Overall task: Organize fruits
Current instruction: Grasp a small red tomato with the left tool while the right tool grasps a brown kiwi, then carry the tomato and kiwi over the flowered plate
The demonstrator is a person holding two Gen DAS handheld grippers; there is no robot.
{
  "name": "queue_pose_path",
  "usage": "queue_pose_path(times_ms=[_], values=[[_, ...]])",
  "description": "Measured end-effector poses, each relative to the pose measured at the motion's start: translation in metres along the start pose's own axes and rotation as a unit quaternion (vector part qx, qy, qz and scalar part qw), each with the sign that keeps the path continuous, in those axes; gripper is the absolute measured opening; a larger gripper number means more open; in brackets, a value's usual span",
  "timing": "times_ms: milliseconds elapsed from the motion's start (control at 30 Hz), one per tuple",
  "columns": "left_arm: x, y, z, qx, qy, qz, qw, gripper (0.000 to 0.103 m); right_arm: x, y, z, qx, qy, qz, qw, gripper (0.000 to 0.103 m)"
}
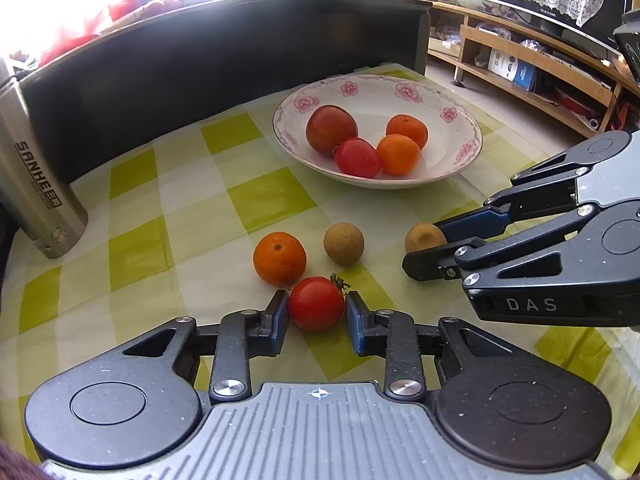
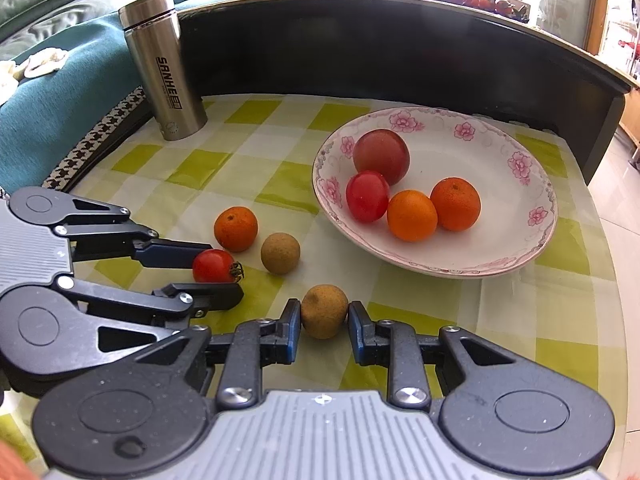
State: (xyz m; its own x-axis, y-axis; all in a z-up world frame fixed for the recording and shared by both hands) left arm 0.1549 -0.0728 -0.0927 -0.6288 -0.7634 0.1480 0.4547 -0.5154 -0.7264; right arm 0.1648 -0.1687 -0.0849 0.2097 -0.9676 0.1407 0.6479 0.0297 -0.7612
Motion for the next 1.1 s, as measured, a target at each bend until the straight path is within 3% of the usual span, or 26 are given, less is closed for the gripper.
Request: queue_pose_path(times_ms=[500,767,1100], values=[[0.032,-0.014,-0.012,-0.013,0.031,-0.036,0.9988,0.038,0.003,-0.026,-0.020,-0.013,-0.001,-0.016,1.000,0.031],[0.036,-0.011,-0.022,-0.023,0.052,-0.037,0.9977,0.040,0.000,-0.028,-0.034,-0.023,-0.003,-0.040,0.999,0.031],[0.035,-0.010,-0.021,-0.014,0.064,-0.033,0.9973,0.048,0.001,-0.025,-0.030,-0.016,0.009,-0.035,0.999,0.033]])
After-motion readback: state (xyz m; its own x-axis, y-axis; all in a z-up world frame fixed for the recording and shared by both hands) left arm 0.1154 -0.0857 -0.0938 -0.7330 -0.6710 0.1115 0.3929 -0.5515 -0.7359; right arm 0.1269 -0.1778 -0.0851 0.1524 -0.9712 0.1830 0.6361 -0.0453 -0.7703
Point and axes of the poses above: each gripper's, at about its wrist camera, not at the fingertips, and y roughly the way its jaws point, x to its right, z to its top, the point moved 7 cm from there along y, roughly the way its jaws point, and after that the axes turned 15 degrees about -z, right-handed, at the moved point
